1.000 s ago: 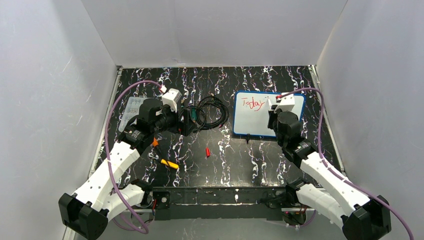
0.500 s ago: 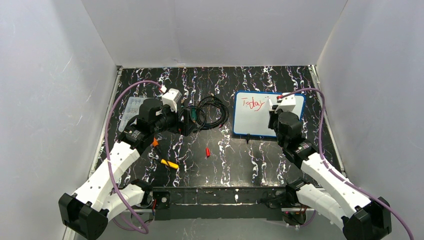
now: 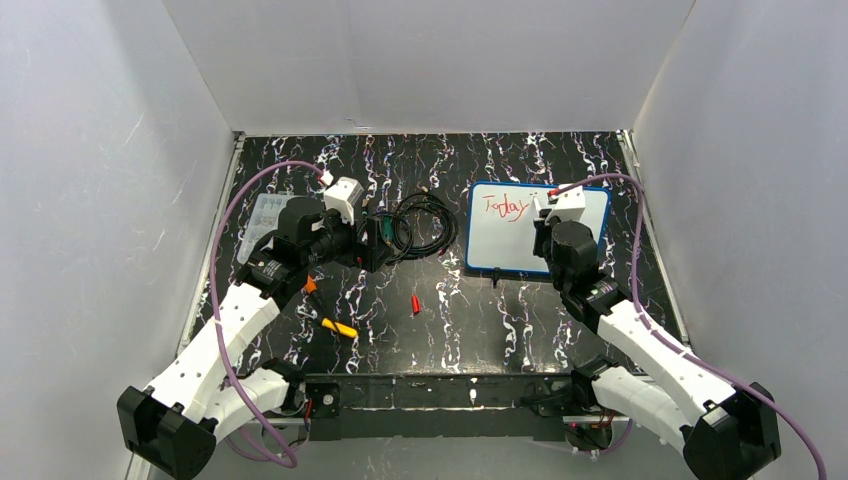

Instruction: Write a sentence on the whiteboard

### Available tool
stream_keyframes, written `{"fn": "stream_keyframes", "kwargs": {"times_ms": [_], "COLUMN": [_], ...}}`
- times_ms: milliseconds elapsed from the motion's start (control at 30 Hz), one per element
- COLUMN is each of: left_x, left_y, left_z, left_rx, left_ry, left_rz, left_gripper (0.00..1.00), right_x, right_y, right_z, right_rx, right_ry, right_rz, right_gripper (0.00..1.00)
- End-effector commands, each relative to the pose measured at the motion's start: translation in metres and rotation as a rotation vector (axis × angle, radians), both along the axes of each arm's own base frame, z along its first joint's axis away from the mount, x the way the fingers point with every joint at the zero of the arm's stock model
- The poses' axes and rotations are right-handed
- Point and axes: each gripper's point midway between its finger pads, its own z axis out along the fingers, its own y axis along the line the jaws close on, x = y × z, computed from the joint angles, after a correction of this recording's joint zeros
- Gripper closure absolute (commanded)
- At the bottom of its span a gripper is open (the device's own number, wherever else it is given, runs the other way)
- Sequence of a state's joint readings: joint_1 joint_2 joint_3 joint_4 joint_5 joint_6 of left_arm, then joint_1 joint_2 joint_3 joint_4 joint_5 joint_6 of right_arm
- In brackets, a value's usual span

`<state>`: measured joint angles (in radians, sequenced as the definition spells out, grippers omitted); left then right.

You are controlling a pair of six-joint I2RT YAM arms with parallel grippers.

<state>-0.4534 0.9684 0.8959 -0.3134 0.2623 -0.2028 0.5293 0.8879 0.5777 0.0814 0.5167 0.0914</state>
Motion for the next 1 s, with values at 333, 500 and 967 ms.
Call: {"fn": "stream_keyframes", "kwargs": {"times_ms": [333,500,967], "left_x": [-0.003,-0.003,-0.003], "left_y": [0.000,0.000,-0.001], "left_z": [0.008,0.009,0.009], "left_rx": [-0.021,-0.024,-0.028], "left_ry": [-0.026,-0.028,-0.025], "left_rz": [-0.006,-0.008,-0.009], "left_gripper": [0.11,0.11,0.11], "right_x": [-0.003,-0.007,-0.011], "right_y": [-0.012,-0.004,-0.024], "right_z": [-0.001,-0.003,0.003], "right_rx": [0.026,0.039,0.037], "right_ry": [0.007,0.020,-0.014], "right_rz": [-0.070,-0.018,-0.121], "right_gripper": [0.99,0.99,0.99]}}
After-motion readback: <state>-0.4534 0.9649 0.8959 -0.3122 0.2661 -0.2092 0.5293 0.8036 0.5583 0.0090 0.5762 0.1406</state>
